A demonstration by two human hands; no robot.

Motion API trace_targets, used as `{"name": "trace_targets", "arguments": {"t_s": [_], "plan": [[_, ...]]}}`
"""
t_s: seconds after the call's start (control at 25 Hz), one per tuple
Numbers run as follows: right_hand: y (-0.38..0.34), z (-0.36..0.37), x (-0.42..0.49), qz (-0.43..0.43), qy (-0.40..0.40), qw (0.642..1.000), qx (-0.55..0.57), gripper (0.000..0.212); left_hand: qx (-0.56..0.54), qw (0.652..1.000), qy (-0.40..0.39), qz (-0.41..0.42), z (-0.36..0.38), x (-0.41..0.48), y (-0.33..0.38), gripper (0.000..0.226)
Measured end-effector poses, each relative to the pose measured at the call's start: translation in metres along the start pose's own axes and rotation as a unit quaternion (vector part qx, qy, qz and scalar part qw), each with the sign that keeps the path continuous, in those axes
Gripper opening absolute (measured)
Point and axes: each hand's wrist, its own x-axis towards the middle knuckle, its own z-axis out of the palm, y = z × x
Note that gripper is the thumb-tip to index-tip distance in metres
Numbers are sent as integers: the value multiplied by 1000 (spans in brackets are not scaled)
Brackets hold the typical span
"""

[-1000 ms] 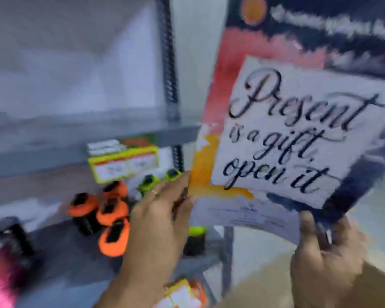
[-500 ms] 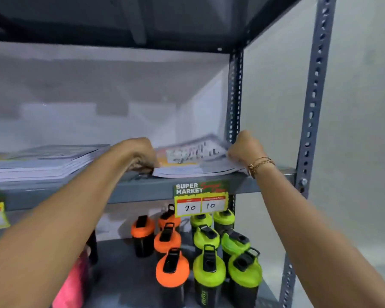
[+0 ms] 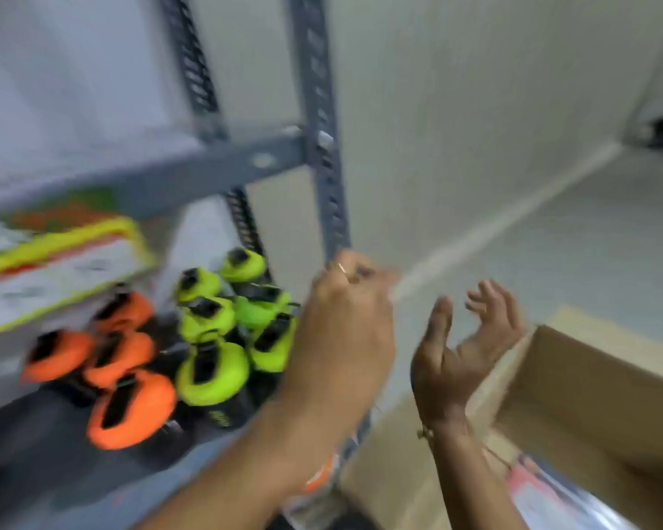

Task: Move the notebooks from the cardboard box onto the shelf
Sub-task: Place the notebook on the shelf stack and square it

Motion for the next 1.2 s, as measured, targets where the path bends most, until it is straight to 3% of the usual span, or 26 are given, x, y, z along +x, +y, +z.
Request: {"name": "trace_targets", "arguments": {"t_s": [0.04,0.08,0.16,0.28,0.32,0.4,0.48,0.6,0.72,0.88,1.04,1.2], "plan": [[55,-36,-20,105,-14,991,-84,36,-58,985,-152,-52,57,-18,8,17],[107,-76,-41,220,-43,958,-177,39,-83,945,-299,-105,115,-39,14,14],[188,-166,-87,402,-86,831,-374,45,-68,853,-501,-125,220,-89,17,18],[252,-261,-140,599,-99,621,-495,61,-12,752,-648,-120,344,-174,19,26],[261,-275,-152,636,-104,583,-495,66,6,741,-657,-136,370,-197,14,31],[275,-292,-172,653,-123,561,-494,65,60,735,-650,-185,408,-240,-2,42],[285,-302,-182,645,-106,569,-499,55,103,729,-636,-233,428,-268,-14,49],[289,-308,-187,643,-71,582,-494,44,144,750,-594,-253,435,-279,-14,36],[284,-303,-184,630,-37,589,-504,38,163,767,-571,-245,426,-271,-5,25],[263,-293,-161,598,26,620,-507,38,144,806,-537,-202,399,-243,7,29],[208,-272,-99,501,86,726,-463,36,50,871,-457,-175,327,-186,28,31],[100,-222,-35,322,147,886,-300,32,-68,967,-232,-79,189,-122,29,28]]}}
